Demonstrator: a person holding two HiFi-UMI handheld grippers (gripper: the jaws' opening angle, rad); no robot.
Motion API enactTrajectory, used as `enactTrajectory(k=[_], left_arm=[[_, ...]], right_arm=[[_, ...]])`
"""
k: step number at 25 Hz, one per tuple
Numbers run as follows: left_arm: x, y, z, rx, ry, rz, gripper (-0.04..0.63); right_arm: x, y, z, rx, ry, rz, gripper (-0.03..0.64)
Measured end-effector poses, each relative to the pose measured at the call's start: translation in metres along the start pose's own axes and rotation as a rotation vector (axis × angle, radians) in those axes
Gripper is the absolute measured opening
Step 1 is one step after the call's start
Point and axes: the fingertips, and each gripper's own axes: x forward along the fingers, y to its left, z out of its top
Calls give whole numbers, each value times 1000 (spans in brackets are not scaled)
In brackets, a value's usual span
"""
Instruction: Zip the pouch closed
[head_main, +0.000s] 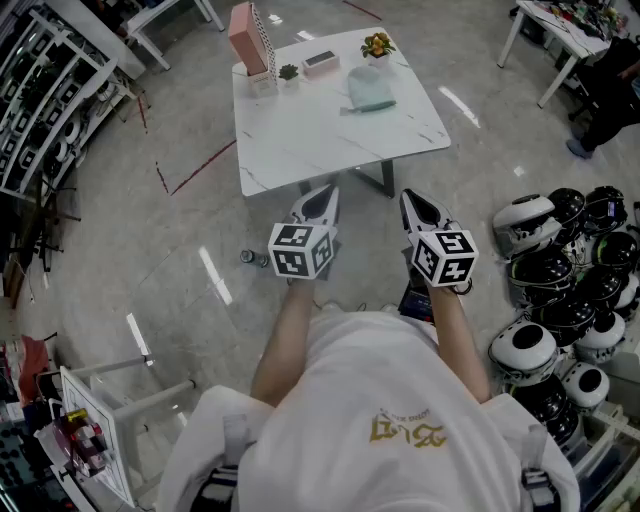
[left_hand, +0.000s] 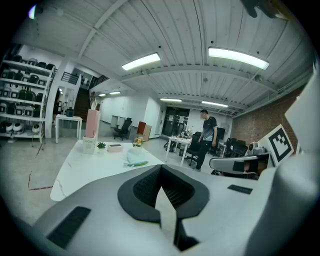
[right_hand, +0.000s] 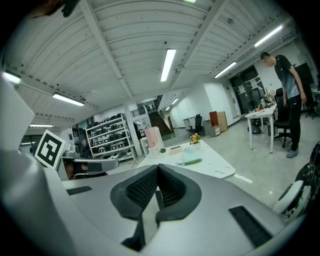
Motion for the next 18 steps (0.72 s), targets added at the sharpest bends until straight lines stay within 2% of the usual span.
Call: enactTrajectory(k=[5, 10, 11, 12, 13, 15, 18], left_arm=[[1, -17, -7, -4, 5, 22, 18], [-5, -16, -8, -20, -18, 51, 18], [-6, -15, -7, -39, -30, 53, 55], [-6, -14, -5, -63, -43, 52, 146], [-7, -13, -5, -88, -53, 52, 188], [-5, -12, -6, -126, -62, 47, 224], [2, -18, -10, -140, -45, 45, 256]], right_arm=[[-10, -19, 2, -3, 5, 9, 12], [-7, -19, 2, 1, -8, 33, 12], [-8, -19, 2, -5, -9, 35, 12], [-7, -18, 1, -12, -4, 40, 12], [-6, -17, -1, -15, 6, 50, 20], [-5, -18, -6, -5, 25, 69, 123], [-6, -24, -9, 0, 36, 69, 190]])
